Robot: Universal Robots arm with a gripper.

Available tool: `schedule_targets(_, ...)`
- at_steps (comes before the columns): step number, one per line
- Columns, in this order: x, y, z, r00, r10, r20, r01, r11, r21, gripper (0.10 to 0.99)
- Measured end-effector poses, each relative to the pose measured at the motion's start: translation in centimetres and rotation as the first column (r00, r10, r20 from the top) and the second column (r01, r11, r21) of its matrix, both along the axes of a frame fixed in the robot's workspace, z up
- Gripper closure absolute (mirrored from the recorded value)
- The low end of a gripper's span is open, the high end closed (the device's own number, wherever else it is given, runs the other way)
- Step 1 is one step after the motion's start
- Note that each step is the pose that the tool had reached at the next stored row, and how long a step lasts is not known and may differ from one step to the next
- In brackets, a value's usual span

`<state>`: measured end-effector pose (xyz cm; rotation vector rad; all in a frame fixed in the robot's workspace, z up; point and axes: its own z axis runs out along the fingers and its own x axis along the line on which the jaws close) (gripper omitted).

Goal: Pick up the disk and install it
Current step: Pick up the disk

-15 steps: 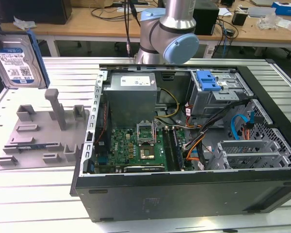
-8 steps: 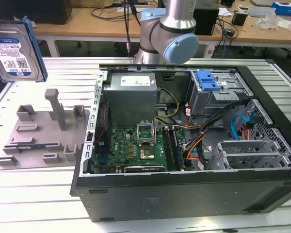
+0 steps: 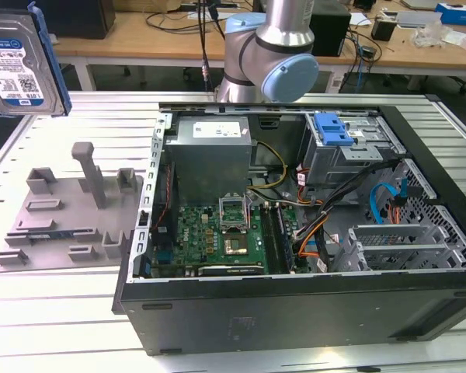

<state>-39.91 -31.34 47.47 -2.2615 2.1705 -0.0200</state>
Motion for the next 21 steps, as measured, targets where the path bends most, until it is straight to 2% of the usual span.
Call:
schedule_targets(1,0.08,-0.04,0.01,1.0000,0.000,-0.0001,0.000,1.0000,0.000,0.714)
schedule_targets(2,1.46,-0.41,0.25,1.0000,0.000,-0.0001,0.000,1.0000,-0.003,0.714)
schedule_targets(4,1.74,-0.47,0.35,1.0000,-0.001,0.0001,0.001,1.0000,-0.003,0.714)
schedule_targets(11,4.73,-0.84,0.87,1.0000,-0.001,0.0016,0.001,1.0000,-0.003,0.714)
schedule_targets(21,7.56,-1.28,1.03,0.9999,0.000,0.0140,0.001,1.0000,-0.003,0.714)
